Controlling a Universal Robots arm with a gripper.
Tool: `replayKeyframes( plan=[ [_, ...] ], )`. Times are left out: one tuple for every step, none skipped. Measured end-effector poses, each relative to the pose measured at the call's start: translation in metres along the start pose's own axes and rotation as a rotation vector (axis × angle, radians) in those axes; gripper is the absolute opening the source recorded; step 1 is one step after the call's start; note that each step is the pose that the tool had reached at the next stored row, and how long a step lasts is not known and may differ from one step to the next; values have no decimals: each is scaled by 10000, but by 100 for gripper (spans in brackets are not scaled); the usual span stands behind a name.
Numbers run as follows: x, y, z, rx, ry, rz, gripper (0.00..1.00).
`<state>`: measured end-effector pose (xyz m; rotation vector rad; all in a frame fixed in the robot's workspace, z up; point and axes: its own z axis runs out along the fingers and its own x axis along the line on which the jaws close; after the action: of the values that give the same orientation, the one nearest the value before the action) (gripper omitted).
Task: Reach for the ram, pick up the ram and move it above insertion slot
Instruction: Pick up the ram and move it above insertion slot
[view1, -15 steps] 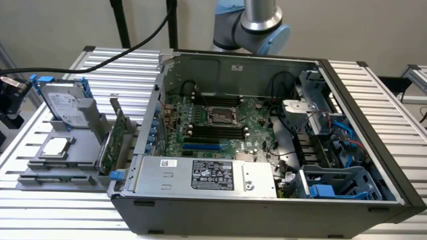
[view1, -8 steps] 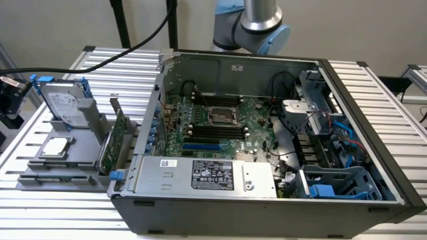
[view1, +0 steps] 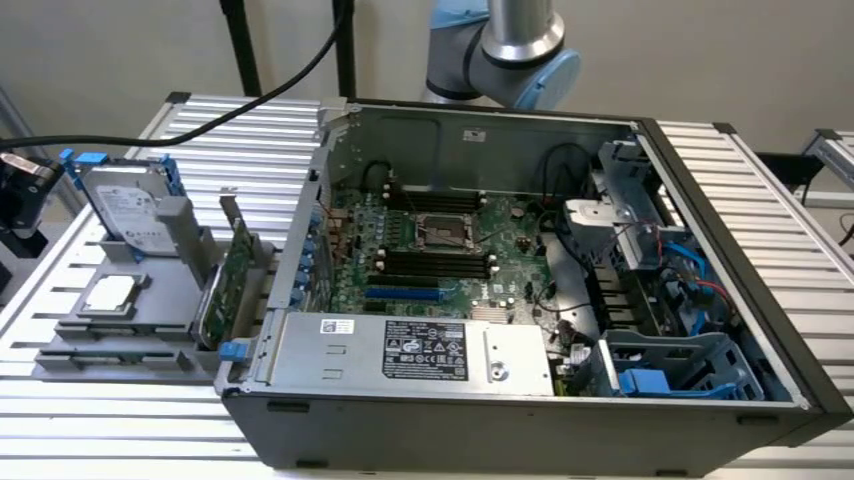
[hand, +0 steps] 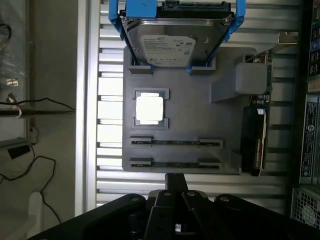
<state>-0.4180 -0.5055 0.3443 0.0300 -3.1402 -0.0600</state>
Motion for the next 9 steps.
replayKeyframes(
  plan=[
    [2,0,-1,0,-2,-9,11],
    [3,0,-1,1,2,-118,11],
    [3,0,0,0,6,-296,11],
    [3,0,1,0,13,-470,11],
    [3,0,2,0,20,-650,11],
    [3,0,2,0,26,-846,11],
    [2,0,3,0,33,-1026,11],
    [3,0,4,0,40,-1201,11],
    [3,0,5,0,48,-1380,11]
  ],
)
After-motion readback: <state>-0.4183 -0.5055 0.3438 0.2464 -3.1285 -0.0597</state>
